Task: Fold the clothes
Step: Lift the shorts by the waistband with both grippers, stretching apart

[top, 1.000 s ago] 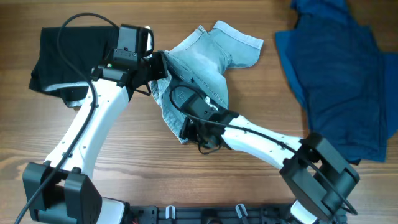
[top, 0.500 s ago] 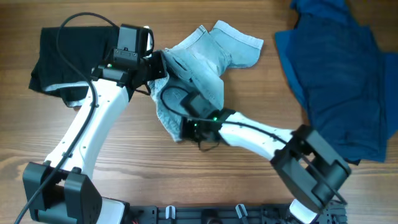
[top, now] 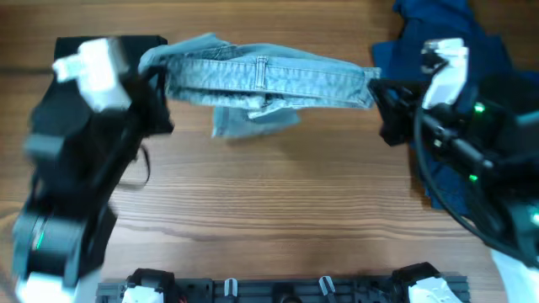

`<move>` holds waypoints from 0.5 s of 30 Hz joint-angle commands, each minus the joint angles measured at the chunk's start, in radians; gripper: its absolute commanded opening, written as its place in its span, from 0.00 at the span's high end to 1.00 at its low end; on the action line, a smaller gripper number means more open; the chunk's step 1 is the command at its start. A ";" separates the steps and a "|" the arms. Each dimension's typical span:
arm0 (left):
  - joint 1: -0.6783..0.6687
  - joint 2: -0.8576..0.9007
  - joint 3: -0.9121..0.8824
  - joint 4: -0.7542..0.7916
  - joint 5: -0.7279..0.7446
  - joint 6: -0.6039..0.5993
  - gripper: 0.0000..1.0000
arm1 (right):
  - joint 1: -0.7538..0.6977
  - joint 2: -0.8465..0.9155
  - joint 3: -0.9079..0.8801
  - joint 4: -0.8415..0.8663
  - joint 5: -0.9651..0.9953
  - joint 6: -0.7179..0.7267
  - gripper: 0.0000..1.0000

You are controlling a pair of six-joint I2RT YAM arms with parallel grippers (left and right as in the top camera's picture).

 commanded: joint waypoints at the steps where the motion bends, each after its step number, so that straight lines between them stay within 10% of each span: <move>1: 0.018 -0.195 0.013 0.053 0.013 -0.003 0.96 | -0.029 -0.019 0.153 -0.071 0.131 -0.048 0.96; 15: 0.018 -0.290 0.013 -0.084 -0.117 -0.028 0.96 | -0.029 -0.015 0.370 -0.492 0.223 -0.039 0.96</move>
